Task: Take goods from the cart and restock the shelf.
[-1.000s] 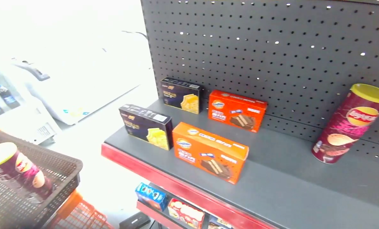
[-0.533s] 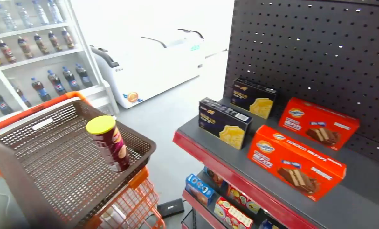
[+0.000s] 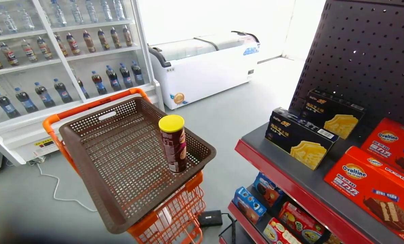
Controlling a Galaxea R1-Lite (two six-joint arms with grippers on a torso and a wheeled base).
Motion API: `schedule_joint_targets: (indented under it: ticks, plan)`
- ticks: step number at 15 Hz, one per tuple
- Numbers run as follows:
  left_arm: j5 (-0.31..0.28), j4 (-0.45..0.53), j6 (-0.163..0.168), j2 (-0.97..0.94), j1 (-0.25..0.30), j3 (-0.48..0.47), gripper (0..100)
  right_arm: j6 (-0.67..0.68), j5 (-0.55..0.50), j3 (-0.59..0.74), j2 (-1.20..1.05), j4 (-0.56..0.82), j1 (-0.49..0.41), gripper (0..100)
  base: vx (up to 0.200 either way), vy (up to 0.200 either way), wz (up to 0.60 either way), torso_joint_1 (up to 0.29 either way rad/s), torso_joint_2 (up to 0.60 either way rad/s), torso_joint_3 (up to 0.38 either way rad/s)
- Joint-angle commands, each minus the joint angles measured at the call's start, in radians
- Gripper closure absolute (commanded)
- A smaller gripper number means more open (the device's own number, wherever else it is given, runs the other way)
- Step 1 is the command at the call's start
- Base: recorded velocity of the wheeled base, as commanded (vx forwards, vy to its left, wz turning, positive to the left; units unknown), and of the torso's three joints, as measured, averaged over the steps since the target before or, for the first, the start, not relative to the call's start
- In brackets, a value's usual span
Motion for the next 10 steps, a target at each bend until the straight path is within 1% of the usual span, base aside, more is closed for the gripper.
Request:
schedule_joint_targets:
  ticks: [1,2,3,5,6,8,9,10]
  plan:
    - [-0.003,0.0,0.001,0.001,0.0,0.0,0,0.0,0.0,0.0,0.0,-0.002,-0.002,0,0.0,0.0,0.0,0.0,0.0,0.0]
    - [-0.004,0.0,0.009,0.001,0.002,-0.017,0,0.0,0.0,0.0,0.0,0.0,0.0,0,0.0,0.0,0.0,0.0,0.0,0.0]
    - [-0.029,0.021,0.066,0.018,-0.005,-0.103,0,0.0,0.0,0.0,0.0,0.0,-0.002,0,0.0,0.0,0.0,0.0,0.0,0.0]
    - [-0.083,0.101,0.142,0.145,-0.021,-0.219,0,0.0,0.0,0.0,0.0,-0.002,-0.002,0,0.0,0.0,0.0,0.0,0.0,0.0]
    - [-0.089,0.139,0.164,0.306,-0.021,-0.337,0,0.0,0.0,0.0,0.0,-0.002,-0.002,0,0.0,0.0,0.0,0.0,0.0,0.0]
    - [-0.098,0.116,0.164,0.458,-0.026,-0.377,0,0.0,0.0,0.0,0.0,0.0,-0.002,0,0.0,0.0,0.0,0.0,0.0,0.0]
    - [-0.098,0.101,0.162,0.578,-0.029,-0.437,0,0.0,0.0,0.0,0.0,-0.002,0.0,0,0.0,0.0,0.0,0.0,0.0,0.0]
    - [-0.096,0.101,0.162,0.664,-0.048,-0.485,0,0.0,0.0,0.0,0.0,-0.002,0.0,0,0.0,0.0,0.0,0.0,0.0,0.0]
